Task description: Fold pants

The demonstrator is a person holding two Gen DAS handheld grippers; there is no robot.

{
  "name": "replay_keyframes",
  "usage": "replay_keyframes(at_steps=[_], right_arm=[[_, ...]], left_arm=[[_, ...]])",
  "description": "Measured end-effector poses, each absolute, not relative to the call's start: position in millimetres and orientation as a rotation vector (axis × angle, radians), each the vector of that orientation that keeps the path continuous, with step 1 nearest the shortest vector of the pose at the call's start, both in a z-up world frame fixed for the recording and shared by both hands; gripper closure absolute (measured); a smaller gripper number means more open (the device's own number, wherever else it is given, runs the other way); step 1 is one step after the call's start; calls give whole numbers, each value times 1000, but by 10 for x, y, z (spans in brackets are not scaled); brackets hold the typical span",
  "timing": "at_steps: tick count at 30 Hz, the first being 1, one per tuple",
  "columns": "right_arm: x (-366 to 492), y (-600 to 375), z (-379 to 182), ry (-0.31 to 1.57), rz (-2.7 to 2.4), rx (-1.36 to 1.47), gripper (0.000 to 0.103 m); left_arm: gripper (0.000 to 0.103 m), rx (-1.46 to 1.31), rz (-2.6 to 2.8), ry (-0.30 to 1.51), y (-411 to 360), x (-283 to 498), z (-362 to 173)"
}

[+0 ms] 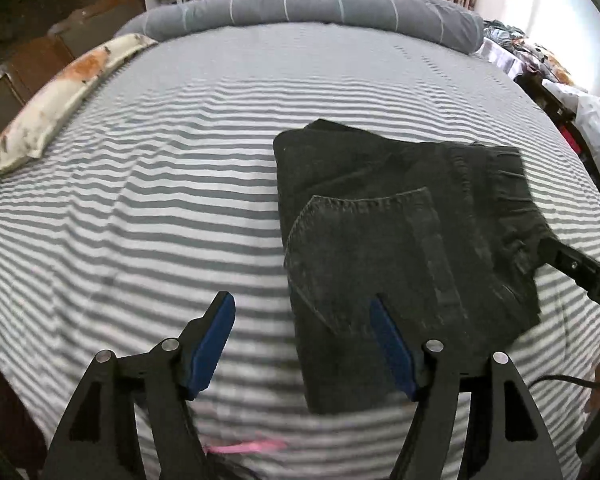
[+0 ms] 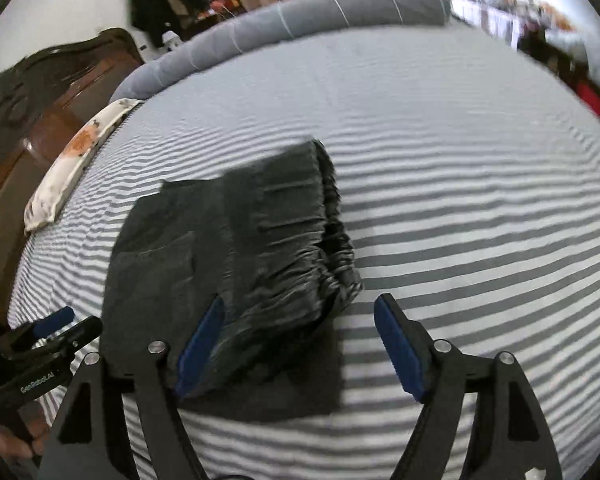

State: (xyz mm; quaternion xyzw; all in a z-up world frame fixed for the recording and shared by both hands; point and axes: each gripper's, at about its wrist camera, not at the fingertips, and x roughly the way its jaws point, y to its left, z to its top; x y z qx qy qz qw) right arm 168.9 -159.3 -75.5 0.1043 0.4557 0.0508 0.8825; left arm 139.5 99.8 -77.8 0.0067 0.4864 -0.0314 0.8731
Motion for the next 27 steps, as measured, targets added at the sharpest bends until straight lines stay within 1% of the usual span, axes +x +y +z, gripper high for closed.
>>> replay_keyframes(at_steps=[4, 7, 10, 14, 27], right_arm=[[1418, -1403, -468, 897, 111, 145, 11], [1207, -1268, -307, 876, 106, 119, 8], [1055, -1164, -226, 871, 92, 122, 6], [899, -1063, -167, 878, 81, 116, 5], [541, -818, -154, 892, 67, 38, 4]], left_arm=[[31, 10, -56, 979, 924, 1156, -545], [31, 16, -44, 954, 929, 957, -373], [30, 7, -25, 926, 942, 732, -211], [30, 64, 2, 896, 900, 514, -89], [30, 69, -3, 894, 868, 179, -69]])
